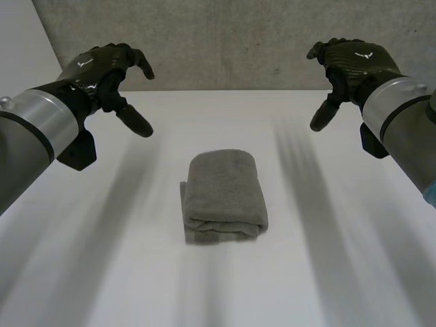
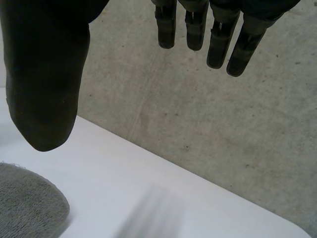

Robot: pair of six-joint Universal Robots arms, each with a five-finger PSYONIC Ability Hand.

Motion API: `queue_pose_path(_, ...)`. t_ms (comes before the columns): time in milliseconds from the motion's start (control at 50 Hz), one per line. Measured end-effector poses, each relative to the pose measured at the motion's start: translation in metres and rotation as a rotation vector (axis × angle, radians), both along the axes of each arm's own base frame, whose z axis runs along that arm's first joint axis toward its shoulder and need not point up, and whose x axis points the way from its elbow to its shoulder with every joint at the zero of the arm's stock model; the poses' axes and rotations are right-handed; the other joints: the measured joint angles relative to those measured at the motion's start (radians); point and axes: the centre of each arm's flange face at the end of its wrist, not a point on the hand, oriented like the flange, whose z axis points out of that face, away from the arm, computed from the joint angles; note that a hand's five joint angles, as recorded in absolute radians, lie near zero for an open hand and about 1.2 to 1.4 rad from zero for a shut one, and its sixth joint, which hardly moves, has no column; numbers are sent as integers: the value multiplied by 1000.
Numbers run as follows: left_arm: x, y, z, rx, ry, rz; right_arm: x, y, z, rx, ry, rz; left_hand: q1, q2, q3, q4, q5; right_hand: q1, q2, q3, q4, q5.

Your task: Fold the towel.

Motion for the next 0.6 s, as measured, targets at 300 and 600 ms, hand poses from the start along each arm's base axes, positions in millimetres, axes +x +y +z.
queue_pose_path(300, 1, -1, -2, 9, -3, 5, -5, -1, 2, 5, -2, -15, 0, 0, 0, 0, 0, 0, 0, 0, 0, 0)
queue_pose_path(600, -8, -15, -39, 43, -28, -12, 17, -2, -36, 65, 120, 141, 0, 0, 0, 0, -2, 0, 0, 0, 0, 0)
